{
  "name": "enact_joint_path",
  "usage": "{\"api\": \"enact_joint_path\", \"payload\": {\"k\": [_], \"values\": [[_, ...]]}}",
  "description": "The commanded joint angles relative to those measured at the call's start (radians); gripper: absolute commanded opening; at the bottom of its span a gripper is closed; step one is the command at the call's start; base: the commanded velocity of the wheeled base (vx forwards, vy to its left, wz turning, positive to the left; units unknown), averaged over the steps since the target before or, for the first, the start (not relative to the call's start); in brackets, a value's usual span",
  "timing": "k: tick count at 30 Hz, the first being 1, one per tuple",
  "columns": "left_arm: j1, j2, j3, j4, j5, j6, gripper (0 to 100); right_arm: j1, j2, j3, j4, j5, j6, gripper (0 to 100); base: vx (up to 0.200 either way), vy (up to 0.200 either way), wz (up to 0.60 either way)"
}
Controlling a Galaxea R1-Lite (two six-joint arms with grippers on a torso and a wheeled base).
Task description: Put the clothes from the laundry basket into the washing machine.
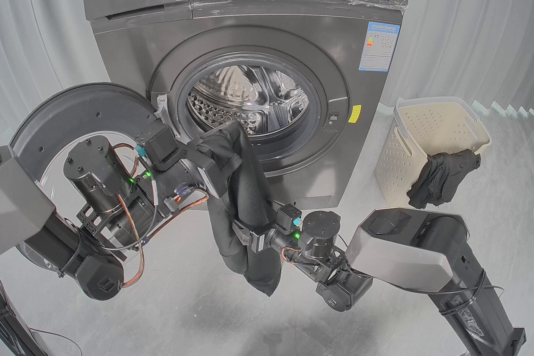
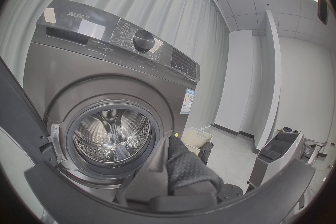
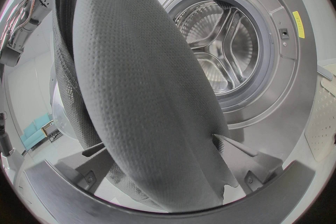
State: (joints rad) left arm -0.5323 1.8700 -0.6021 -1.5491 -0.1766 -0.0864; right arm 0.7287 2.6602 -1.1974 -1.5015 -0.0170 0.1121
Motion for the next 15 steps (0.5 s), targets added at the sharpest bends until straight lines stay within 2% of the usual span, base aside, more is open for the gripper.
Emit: {"api": "enact_joint_path", "payload": {"k": [1,3,4,6,11,15], "values": [[-0.006,-0.006,0.002,0.000,0.000,-0.001,0,0.000,0.012,-0.028,0.003,-0.001,0.000,100,0.000,0.000,0.00],[-0.017,-0.011,0.002,0.000,0.000,-0.004,0,0.001,0.014,-0.033,0.006,-0.018,0.000,100,0.000,0.000,0.00],[-0.018,-0.011,0.002,0.000,0.000,-0.007,0,0.001,0.012,-0.036,0.007,-0.027,0.000,0,0.000,0.000,0.00],[-0.018,-0.012,0.004,0.000,0.000,-0.015,0,0.003,0.012,-0.040,0.006,-0.034,0.000,0,0.000,0.000,0.00],[0.000,-0.008,0.021,0.000,0.002,-0.013,0,-0.002,0.001,-0.031,-0.002,-0.037,0.003,0,0.000,0.000,0.00],[0.072,0.001,0.065,0.000,0.002,-0.012,0,-0.032,-0.057,0.025,-0.009,-0.044,0.014,0,0.000,0.000,0.00]]}}
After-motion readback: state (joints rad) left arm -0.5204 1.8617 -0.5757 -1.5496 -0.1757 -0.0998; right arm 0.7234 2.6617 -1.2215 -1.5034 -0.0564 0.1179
